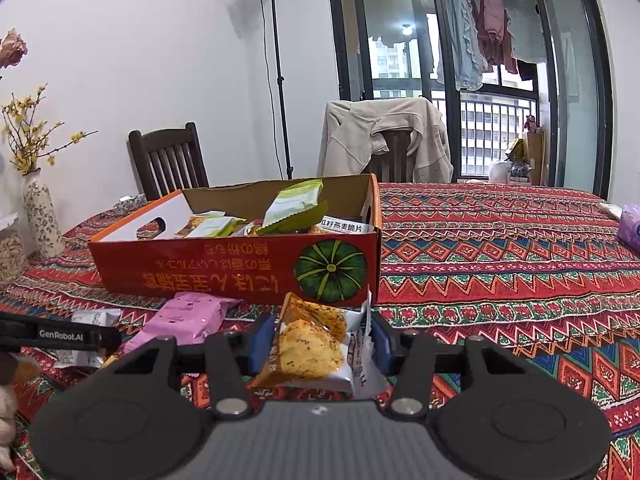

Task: Organize snacks
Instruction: 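Grasp a white printed packet with the left gripper while the right gripper holds its cracker packet, then carry both packets up and over the box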

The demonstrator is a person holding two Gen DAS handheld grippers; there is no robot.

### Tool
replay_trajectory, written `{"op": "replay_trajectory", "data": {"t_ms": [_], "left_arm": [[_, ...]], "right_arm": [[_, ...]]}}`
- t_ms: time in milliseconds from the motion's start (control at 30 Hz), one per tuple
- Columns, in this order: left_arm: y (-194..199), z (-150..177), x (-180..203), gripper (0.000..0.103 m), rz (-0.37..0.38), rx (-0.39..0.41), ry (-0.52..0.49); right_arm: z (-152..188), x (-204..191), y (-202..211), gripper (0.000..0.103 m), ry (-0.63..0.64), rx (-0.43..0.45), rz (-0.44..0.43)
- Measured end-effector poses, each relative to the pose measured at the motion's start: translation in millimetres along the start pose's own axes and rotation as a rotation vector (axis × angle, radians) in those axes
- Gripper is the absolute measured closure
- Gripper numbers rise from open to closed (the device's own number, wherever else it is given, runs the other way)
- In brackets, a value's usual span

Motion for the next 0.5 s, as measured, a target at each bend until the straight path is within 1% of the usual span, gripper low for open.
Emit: {"op": "replay_trajectory", "data": {"t_ms": [33,67,167,267,500], "left_arm": [[0.7,-0.2,0.0,0.038,-0.001,-0.001,0.001],[1.8,-0.2,0.0,0.045,-0.004,0.001,0.001],[5.3,0.2,-1.3,0.058,0.015,0.009,0.015],[9.1,1.1,-5.4,0.061,0.019,0.016,0.049],[23.8,-4.4,-6.2,0.061,0.029,0.079,0.020]], "right_arm": [[0.0,0.0,0.0,0.053,0.000,0.000,0.000],[0.0,0.1,0.0,0.053,0.001,0.000,0.001],[0.0,0.0,0.0,0.053,0.001,0.000,0.001],[0.0,0.1,0.1,0.053,0.001,0.000,0.002],[0.0,-0.2,1.0,0.053,0.004,0.005,0.002]]}}
Point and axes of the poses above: each gripper's, at about its wrist camera, not at the fingertips, and y roughly against the way its jaws point, x to its right, z to its underside, the point moved 4 cm from there along -y, roughly the way its jaws point, and after that the axes turned 9 degrees about -y, right-handed, at the moved point
